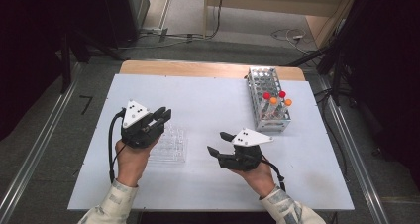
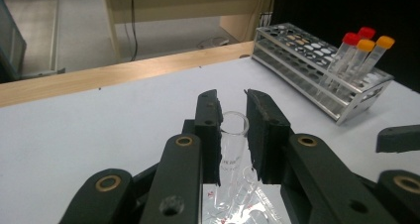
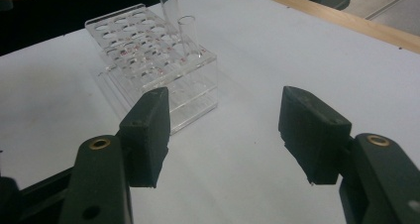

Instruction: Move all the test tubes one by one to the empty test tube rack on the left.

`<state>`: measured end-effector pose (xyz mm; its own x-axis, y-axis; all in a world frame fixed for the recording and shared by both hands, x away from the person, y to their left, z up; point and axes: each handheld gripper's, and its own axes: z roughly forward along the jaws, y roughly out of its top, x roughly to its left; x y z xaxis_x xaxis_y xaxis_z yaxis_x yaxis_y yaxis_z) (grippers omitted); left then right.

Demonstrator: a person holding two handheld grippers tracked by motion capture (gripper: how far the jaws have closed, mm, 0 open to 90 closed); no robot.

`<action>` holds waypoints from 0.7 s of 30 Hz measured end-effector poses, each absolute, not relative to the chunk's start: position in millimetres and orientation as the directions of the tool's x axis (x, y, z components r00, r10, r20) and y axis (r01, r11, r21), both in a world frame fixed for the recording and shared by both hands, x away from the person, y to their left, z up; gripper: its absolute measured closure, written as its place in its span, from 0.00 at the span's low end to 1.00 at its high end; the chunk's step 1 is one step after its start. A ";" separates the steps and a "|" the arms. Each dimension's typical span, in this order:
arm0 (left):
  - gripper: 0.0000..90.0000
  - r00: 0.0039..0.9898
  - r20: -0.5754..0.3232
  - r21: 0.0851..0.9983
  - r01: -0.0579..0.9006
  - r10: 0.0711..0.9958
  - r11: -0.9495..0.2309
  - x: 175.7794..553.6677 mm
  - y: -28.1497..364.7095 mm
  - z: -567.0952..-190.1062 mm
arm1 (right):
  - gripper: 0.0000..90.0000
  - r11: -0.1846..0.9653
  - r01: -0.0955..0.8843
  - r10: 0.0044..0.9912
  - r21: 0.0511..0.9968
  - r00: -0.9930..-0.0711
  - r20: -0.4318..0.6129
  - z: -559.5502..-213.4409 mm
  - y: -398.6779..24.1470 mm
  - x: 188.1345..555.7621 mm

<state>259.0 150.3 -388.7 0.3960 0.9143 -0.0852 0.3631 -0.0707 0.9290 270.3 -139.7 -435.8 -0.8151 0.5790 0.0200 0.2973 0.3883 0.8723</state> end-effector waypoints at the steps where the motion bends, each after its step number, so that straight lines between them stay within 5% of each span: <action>1: 0.85 0.399 -0.076 0.927 0.366 0.914 -0.083 260.0 148.5 -391.0 | 0.39 0.387 0.298 0.579 0.872 -0.815 0.022 -435.8 -139.8 270.3; 8: 0.85 0.390 0.004 0.909 0.382 0.921 -0.166 262.6 133.9 -408.9 | 0.39 0.388 0.294 0.579 0.873 -0.815 0.017 -435.2 -140.2 269.4; 21: 0.83 0.391 -0.053 0.891 0.435 0.919 -0.134 265.9 137.0 -425.7 | 0.39 0.391 0.297 0.586 0.871 -0.810 0.013 -435.5 -141.9 269.9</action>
